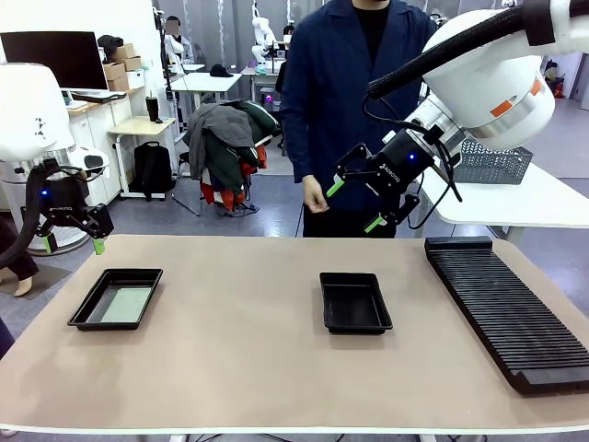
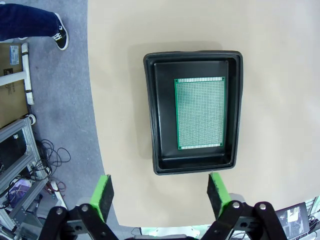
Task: Inspect and transfer BCBs to ESD trays.
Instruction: Pick up the Blank PCB from the PCB Rack and place it in the right ESD tray.
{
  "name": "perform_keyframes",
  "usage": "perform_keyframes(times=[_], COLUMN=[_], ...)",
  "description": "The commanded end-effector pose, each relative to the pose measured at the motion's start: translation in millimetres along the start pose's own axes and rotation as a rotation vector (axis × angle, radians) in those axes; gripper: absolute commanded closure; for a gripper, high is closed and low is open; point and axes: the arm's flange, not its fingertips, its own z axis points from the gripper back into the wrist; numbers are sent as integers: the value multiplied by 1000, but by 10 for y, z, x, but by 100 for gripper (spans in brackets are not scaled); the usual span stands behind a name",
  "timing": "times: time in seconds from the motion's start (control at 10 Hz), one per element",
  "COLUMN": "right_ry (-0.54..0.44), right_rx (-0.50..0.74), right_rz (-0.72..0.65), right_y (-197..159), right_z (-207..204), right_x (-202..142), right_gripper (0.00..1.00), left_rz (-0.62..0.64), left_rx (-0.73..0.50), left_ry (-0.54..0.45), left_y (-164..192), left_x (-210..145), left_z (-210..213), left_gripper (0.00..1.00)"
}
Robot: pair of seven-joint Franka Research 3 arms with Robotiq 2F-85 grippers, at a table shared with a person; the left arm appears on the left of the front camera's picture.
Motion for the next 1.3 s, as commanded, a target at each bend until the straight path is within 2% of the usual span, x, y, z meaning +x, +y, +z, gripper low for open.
perform_keyframes(times=[0.0,1.2], right_ry=[-9,-9], right_rx=[-11,-11], right_rz=[-7,-7], right_y=[8,8], right_z=[2,2], right_x=[5,5], right_gripper=[0,0], left_rz=[0,0], left_rx=[0,0], left_ry=[-3,-3], left_y=[1,1], left_x=[13,13], left_z=[-15,-15], left_gripper=[0,0])
